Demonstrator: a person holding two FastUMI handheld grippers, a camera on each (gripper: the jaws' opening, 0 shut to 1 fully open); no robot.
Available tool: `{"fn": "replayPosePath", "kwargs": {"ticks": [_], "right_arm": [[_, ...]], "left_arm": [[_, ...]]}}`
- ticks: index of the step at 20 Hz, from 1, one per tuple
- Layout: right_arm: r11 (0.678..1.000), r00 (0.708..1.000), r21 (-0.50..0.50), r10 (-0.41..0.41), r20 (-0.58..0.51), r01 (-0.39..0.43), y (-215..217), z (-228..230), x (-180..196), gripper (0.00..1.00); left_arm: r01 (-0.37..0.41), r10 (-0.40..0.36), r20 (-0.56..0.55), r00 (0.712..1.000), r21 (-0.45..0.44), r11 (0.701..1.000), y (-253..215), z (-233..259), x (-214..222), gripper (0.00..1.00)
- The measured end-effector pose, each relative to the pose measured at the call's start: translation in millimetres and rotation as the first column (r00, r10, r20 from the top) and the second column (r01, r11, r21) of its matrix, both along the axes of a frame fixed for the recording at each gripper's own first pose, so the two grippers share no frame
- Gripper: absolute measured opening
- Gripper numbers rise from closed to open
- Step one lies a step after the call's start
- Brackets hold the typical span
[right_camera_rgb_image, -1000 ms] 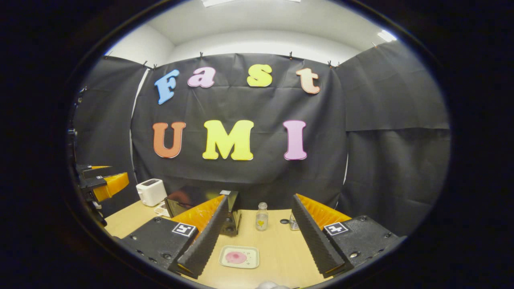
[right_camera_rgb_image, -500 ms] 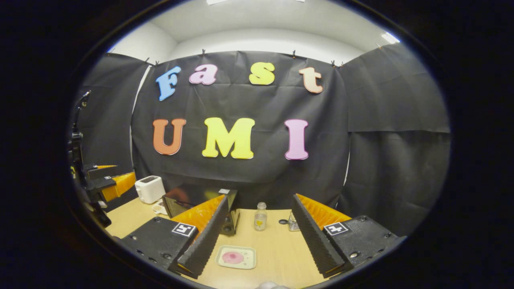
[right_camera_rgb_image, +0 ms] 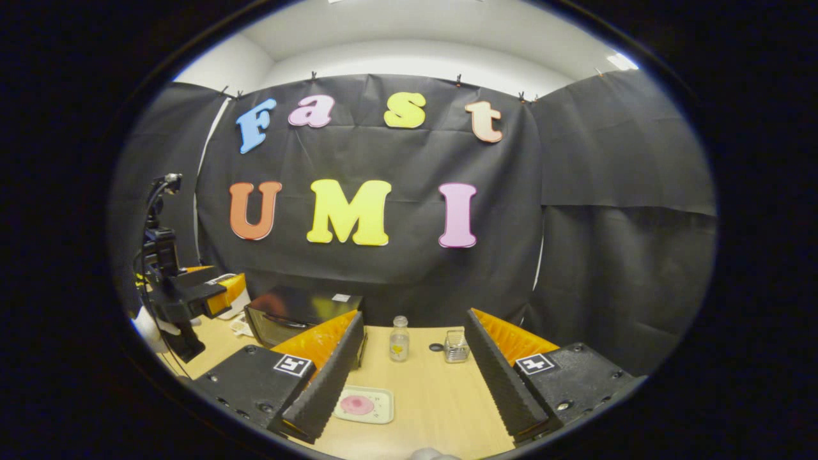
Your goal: Open the electric oven with the left hand, put the food in, and close the electric oven.
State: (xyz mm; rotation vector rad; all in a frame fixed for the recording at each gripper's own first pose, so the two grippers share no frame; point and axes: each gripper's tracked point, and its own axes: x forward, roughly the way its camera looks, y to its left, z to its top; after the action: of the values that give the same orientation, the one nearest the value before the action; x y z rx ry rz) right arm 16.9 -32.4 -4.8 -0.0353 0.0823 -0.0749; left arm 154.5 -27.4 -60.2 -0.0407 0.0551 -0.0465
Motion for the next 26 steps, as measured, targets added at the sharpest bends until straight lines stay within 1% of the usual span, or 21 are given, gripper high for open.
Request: {"fn": "replayPosePath", "kwargs": {"ticks": [3,5,6,7,8,10,13,15,17,18,19,20,21,22,26], "right_arm": [[1.0,0.999,0.016,-0.022,-0.029,0.022,-3,-5,-2,0.96],[0.999,0.998,0.031,-0.035,-0.049,0.036,-7,-11,-2,0.96],[0.998,0.997,0.031,-0.044,-0.058,0.046,-8,-14,-2,0.96],[0.998,0.997,0.028,-0.053,-0.064,0.055,-10,-15,-2,1.0],[0.998,0.996,0.024,-0.06,-0.07,0.062,-10,-17,-2,0.96],[0.997,0.994,0.011,-0.07,-0.082,0.071,-11,-21,-2,0.96],[0.996,0.991,-0.007,-0.084,-0.102,0.084,-13,-24,1,0.96],[0.996,0.99,-0.004,-0.089,-0.112,0.089,-13,-27,4,0.96],[0.996,0.99,0.006,-0.088,-0.112,0.089,-11,-26,4,0.96],[0.996,0.99,0.004,-0.087,-0.112,0.088,-10,-27,5,0.96],[0.996,0.99,-0.001,-0.087,-0.112,0.087,-9,-27,4,0.96],[0.996,0.99,-0.003,-0.084,-0.109,0.084,-7,-27,2,0.96],[0.997,0.991,-0.006,-0.083,-0.109,0.083,-6,-27,1,0.96],[0.997,0.99,-0.007,-0.081,-0.111,0.081,-6,-29,0,0.96],[0.997,0.99,0.006,-0.077,-0.116,0.078,-5,-31,-7,0.96]], "left_arm": [[0.01,-0.01,-0.035,0.999,-0.005,1.0,-5,-25,35,0.96],[0.009,-0.009,-0.04,0.999,0.018,1.0,-8,-40,59,0.96],[0.015,-0.015,-0.051,0.999,0.014,1.0,-10,-49,69,0.96],[0.019,-0.019,-0.071,0.997,0.001,1.0,-15,-60,79,0.96],[0.015,-0.016,-0.088,0.996,-0.01,1.0,-16,-71,87,0.96],[0.007,-0.009,-0.13,0.991,-0.016,1.0,-17,-91,103,0.96],[0.004,-0.004,-0.188,0.982,0.001,1.0,-17,-123,119,0.97],[0.008,-0.008,-0.225,0.974,0.0,1.0,-18,-139,123,0.97],[0.008,-0.008,-0.281,0.96,-0.003,1.0,-19,-158,121,0.97],[0.016,-0.012,-0.23,0.973,0.012,1.0,-18,-151,119,0.97],[0.018,-0.013,-0.271,0.963,0.016,1.0,-21,-160,117,0.98],[0.018,-0.012,-0.227,0.974,0.025,1.0,-18,-153,118,0.98],[0.015,-0.011,-0.248,0.969,0.017,1.0,-18,-156,115,0.98],[0.011,-0.008,-0.24,0.971,0.01,1.0,-20,-153,111,0.96],[0.019,-0.016,-0.252,0.968,0.009,1.0,-22,-160,94,0.97]]}}
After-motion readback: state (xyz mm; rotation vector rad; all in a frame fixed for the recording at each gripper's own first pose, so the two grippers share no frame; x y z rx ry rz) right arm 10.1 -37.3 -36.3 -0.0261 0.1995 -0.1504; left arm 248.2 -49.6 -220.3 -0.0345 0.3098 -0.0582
